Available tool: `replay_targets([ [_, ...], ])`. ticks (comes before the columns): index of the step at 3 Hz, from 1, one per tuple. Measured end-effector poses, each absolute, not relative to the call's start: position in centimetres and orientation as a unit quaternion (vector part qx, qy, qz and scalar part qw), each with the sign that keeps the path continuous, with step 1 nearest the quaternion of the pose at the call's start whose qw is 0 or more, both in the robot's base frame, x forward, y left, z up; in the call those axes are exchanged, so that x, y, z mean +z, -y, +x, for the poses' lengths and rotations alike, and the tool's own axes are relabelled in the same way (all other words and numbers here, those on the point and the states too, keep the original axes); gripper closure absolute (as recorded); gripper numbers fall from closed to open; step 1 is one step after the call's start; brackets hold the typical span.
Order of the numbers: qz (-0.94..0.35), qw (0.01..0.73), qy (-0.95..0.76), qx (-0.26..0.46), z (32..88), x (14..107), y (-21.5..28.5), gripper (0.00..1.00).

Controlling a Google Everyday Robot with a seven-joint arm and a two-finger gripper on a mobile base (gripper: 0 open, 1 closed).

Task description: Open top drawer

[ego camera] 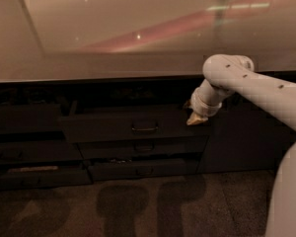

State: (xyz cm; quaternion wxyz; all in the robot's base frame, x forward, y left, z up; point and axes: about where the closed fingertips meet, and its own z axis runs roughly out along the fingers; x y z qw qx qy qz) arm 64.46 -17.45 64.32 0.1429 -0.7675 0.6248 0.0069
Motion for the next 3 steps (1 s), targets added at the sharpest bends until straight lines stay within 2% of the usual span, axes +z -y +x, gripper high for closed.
replay_targets([
  [3,-0.769,0.149,-0.621,-0.01,62.9,64.7,17.9,1.0],
])
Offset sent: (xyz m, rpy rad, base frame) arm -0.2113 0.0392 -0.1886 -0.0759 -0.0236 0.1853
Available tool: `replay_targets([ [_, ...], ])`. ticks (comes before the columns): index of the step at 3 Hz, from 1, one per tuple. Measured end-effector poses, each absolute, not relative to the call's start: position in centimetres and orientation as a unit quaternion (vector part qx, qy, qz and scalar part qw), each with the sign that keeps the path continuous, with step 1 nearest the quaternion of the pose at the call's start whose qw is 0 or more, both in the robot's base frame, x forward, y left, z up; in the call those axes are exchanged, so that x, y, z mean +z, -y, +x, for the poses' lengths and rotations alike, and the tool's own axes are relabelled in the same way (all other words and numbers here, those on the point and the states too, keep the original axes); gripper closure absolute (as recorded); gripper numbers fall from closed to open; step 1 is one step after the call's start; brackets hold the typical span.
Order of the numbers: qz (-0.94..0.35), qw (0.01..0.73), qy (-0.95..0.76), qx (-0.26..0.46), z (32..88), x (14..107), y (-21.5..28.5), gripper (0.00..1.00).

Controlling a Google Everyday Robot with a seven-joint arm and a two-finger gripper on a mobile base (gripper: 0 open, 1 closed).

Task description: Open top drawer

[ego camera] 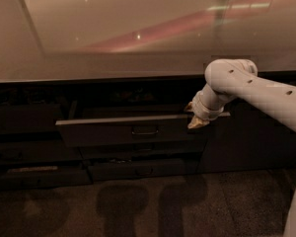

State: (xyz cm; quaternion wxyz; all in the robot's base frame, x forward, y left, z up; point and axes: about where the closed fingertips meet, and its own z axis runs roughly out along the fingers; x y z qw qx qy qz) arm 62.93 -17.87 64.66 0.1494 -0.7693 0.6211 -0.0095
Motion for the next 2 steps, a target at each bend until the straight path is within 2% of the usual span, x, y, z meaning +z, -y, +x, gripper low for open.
replay_targets([
  [2,-0.771,0.151,-0.618,-0.005,62.24,64.27,17.51,1.0],
])
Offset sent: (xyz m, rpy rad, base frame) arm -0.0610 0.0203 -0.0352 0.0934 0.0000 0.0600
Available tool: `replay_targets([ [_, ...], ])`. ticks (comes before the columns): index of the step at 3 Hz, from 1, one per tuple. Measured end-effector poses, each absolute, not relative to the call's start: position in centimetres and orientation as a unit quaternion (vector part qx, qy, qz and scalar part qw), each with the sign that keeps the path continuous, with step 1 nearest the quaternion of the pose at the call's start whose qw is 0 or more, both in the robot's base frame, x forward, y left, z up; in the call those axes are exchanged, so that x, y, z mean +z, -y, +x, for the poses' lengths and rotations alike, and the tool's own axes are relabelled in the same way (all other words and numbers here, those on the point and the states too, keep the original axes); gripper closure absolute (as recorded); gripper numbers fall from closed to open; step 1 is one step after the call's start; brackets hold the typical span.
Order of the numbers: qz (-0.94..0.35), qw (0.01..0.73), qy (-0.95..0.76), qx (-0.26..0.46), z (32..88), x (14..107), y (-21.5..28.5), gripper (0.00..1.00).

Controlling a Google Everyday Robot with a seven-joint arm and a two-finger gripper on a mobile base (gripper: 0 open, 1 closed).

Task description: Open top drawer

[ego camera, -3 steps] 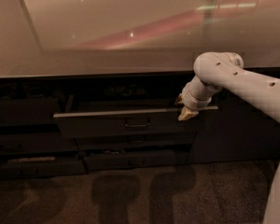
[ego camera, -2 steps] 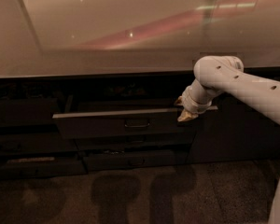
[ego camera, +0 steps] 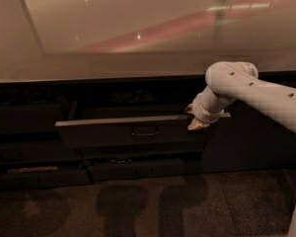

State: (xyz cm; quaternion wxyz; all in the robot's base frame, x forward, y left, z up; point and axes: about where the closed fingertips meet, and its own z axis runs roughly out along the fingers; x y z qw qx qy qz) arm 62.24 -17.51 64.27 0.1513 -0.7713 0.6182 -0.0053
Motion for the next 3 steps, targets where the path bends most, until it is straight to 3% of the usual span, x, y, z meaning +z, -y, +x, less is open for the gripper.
replay_targets([
  [3,-0.774,0.153,-0.614,-0.004,61.36,64.27,17.37,1.0],
])
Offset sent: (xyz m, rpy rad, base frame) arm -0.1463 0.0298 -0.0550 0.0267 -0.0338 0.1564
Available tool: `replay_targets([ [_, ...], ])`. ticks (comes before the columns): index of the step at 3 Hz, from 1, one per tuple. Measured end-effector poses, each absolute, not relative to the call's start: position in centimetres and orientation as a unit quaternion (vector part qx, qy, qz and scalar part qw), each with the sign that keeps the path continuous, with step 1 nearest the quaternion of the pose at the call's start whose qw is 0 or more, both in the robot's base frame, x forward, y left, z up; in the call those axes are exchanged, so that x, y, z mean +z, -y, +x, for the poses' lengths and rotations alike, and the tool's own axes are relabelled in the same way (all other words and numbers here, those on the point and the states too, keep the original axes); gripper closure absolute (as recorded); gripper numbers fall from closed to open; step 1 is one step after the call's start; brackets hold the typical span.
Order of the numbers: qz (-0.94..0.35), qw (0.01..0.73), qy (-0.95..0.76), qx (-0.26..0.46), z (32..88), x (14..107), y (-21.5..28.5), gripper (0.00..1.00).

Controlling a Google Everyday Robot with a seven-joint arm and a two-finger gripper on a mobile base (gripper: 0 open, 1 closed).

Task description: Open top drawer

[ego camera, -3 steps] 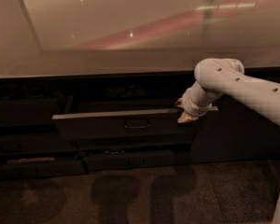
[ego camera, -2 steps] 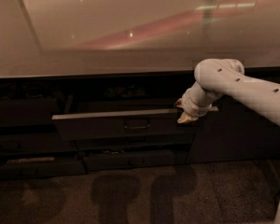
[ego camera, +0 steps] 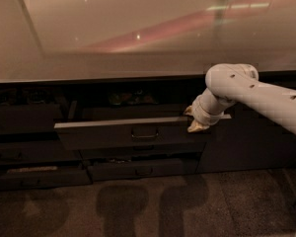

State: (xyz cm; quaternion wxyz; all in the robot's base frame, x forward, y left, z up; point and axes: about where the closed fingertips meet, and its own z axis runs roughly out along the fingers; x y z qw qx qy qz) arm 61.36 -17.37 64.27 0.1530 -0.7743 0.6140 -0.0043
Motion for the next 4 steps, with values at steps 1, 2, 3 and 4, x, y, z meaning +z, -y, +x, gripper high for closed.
replay_targets([
  [1,-0.776,0.154,-0.612,-0.005,60.8,64.05,17.31,1.0],
  [2,-0.776,0.154,-0.612,-0.005,60.77,64.19,17.37,1.0],
  [3,-0.778,0.154,-0.609,-0.005,60.28,63.99,17.31,1.0],
  [4,-0.778,0.154,-0.609,-0.005,60.26,64.14,17.35,1.0],
])
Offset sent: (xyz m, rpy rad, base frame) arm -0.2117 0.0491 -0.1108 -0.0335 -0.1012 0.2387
